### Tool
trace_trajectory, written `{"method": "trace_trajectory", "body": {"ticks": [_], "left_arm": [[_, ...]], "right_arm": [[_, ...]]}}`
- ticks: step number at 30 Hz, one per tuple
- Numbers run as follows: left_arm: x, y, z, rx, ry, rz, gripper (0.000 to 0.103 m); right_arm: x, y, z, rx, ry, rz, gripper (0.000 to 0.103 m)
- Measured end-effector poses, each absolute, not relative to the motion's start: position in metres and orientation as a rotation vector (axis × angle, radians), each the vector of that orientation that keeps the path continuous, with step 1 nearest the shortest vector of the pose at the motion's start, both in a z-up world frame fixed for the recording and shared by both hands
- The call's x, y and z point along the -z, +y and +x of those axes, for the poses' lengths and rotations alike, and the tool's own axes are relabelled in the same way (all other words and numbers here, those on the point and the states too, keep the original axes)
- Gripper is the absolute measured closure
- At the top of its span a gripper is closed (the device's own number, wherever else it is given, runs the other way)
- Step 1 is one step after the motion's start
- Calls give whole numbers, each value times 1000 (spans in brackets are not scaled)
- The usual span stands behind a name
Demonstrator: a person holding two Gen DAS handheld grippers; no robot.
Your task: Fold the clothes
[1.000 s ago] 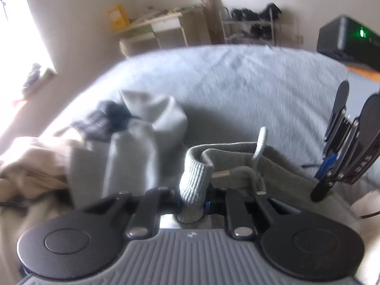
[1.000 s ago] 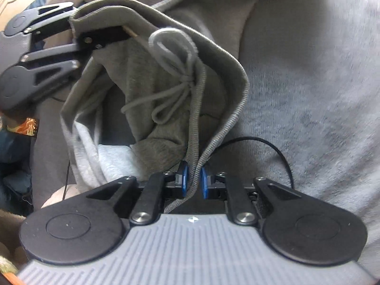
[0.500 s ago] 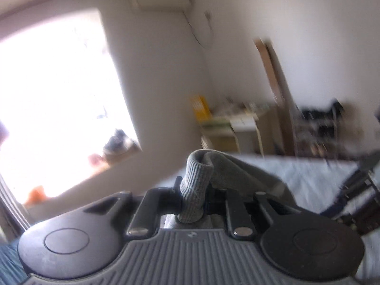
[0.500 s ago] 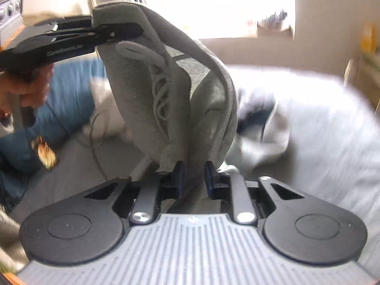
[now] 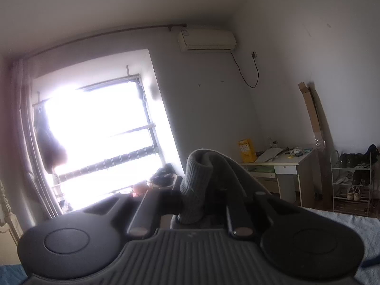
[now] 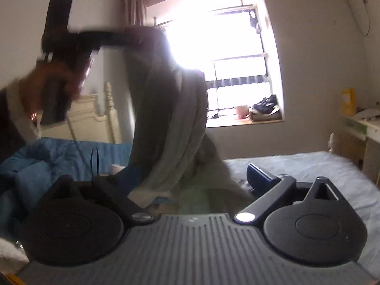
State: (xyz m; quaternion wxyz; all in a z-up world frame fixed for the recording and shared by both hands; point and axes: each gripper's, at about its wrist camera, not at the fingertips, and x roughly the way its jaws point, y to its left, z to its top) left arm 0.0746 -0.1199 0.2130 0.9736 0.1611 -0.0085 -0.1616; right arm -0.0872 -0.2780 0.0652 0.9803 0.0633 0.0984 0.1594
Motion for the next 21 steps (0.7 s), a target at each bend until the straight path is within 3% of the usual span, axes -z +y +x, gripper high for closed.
{"method": "trace_trajectory", "body": {"ticks": [6,12,18,20,21], "left_arm": [[-225,-140,41,309,-23,336,86],[-242,-145,15,304,-25,332,86],[-282,-140,-10,290,-79,304,87],[-296,-137,-18,280,-110,302,86],[-301,-136,-21,270,-128,304,87]], "right_arm": [[-35,-213,-96,-255,181,-27,5],[-31,-172,-113,-127,-1,-133,5],[-62,-200,-101,21,-147,27,6],[-80,-218,-97,23,-202,102,12],[-90,-229,-95,9,-226,141,23]]}}
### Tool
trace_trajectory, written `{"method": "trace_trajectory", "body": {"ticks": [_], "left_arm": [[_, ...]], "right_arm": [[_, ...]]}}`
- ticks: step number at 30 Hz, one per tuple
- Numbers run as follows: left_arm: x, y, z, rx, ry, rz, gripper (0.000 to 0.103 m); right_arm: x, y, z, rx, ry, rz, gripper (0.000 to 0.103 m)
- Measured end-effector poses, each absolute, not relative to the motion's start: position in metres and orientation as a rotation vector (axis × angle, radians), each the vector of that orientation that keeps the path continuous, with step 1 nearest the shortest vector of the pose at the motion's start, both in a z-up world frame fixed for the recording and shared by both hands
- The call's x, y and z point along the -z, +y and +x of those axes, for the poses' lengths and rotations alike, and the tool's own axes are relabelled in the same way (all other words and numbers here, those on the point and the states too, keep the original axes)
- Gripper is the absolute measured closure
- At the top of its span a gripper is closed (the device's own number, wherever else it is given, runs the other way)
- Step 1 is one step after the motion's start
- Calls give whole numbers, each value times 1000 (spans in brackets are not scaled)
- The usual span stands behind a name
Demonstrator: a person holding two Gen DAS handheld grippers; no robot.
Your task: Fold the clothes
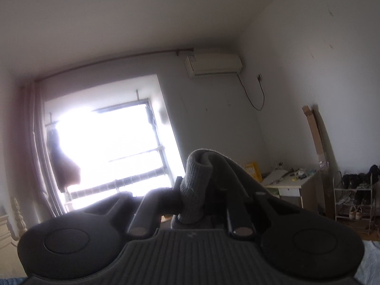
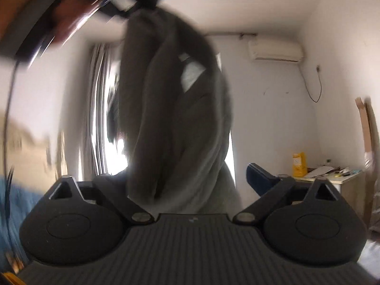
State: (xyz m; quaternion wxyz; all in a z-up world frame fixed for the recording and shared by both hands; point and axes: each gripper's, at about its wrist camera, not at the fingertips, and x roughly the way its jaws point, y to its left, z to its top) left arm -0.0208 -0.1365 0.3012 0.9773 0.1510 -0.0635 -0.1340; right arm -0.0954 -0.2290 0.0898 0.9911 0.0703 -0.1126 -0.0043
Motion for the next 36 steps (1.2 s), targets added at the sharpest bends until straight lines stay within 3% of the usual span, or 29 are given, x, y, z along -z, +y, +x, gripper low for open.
{"method": "trace_trajectory", "body": {"ticks": [1,2,3,9,16,22,27,31,36], "left_arm": [[-305,-136,-23,258,-147,308,86],[-308,-135,-24,247,-162,313,87],[-310,-134,-23,240,-171,317,86],[-299,-127,8,231,-135,278,86],[-328,-154,18,360,-257,186,86],[-379,-188,-19,508,-504,120,86],[-403,-193,-44,602,-593,20,86],[-402,-186,-54,626,-587,-23,86],[-372,-171,-52,604,-463,-36,86]], "right_arm": [[-98,-241,-93,-9,-239,178,32],[-106,-254,-90,-24,-245,218,51],[-113,-268,-85,-38,-245,250,63],[-156,-344,-42,-62,-229,253,87],[-274,-410,0,104,-310,47,88],[-390,-447,-32,288,-502,-146,88],[-461,-454,-66,393,-618,-272,88],[-485,-452,-74,408,-652,-327,88],[-454,-451,-41,356,-607,-331,88]]}}
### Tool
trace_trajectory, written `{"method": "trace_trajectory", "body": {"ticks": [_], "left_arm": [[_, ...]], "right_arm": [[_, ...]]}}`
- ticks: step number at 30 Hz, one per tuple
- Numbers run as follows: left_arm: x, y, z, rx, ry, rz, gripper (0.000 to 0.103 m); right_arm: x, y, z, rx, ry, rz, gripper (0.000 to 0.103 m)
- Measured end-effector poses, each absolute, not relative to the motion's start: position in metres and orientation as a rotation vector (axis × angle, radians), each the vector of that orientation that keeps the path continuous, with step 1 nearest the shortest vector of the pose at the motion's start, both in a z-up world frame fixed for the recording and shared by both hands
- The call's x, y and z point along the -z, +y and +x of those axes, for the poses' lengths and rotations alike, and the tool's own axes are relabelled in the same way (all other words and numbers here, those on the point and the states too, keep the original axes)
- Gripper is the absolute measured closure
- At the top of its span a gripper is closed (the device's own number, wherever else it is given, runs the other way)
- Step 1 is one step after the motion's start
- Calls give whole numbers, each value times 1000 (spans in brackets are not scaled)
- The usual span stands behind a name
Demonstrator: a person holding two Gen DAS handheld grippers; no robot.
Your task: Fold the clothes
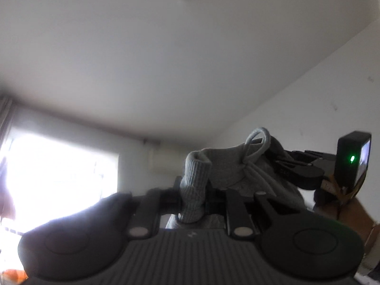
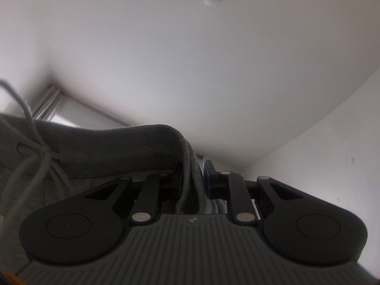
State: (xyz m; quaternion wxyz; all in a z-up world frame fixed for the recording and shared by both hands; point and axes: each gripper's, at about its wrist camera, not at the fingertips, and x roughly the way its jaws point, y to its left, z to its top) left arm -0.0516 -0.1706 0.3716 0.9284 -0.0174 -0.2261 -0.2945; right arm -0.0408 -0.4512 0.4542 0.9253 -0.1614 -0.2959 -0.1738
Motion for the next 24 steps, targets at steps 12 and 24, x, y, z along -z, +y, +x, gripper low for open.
{"method": "trace_trajectory", "body": {"ticks": [12,24], "left_arm": [[-153,-87,-7,358,-25,-138,86],[17,118,98,2,379,-329,86]], "right_arm": [[-203,-367,100,33,-282,-201,88],[-13,-123,252,-292,210,-316,88]]}}
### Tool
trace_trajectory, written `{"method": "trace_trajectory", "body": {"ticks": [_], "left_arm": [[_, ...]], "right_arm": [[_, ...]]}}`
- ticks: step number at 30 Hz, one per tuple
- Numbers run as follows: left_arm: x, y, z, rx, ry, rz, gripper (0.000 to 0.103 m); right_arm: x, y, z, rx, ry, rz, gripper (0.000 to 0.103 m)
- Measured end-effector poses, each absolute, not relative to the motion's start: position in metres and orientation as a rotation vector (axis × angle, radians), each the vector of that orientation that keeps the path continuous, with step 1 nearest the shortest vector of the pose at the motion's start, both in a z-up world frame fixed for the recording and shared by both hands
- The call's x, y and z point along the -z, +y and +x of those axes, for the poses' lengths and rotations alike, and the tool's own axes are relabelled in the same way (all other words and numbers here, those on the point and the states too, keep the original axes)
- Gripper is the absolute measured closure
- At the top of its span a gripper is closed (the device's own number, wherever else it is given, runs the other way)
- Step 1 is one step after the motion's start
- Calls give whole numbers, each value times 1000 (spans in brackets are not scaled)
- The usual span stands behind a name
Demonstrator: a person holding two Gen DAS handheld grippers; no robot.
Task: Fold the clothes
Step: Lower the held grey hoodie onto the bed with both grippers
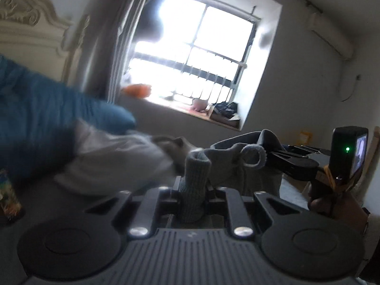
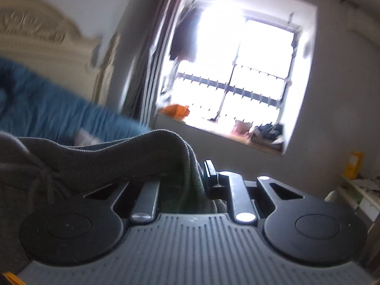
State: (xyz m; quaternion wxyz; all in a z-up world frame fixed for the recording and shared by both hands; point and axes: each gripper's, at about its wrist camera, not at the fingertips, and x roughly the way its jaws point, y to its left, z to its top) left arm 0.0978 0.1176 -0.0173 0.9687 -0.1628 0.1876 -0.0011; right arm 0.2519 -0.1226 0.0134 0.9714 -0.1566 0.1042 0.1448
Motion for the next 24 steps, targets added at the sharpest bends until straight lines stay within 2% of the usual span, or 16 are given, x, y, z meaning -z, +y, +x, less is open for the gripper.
{"method": "trace_trajectory", "body": {"ticks": [4,8,11,14,19,24], "left_arm": [[69,162,121,-81,493,-397,86],[94,190,119,-137,567,-419,86],[96,221,126,-183,605,-405,86],[113,259,136,-234,678,-382,86],[157,306,152,-267,890,-416,86],[190,332,163,-254,1014,-418,83]], "right_arm": [[55,-44,257,-353,354,-354,88],[98,27,315,-407,454,-373,88],[107,76,349,-460,471,-399,88],[107,95,348,-519,470,-434,88],[158,146,351,-641,548,-537,88],[207,187,355,-726,646,-612,88]]}}
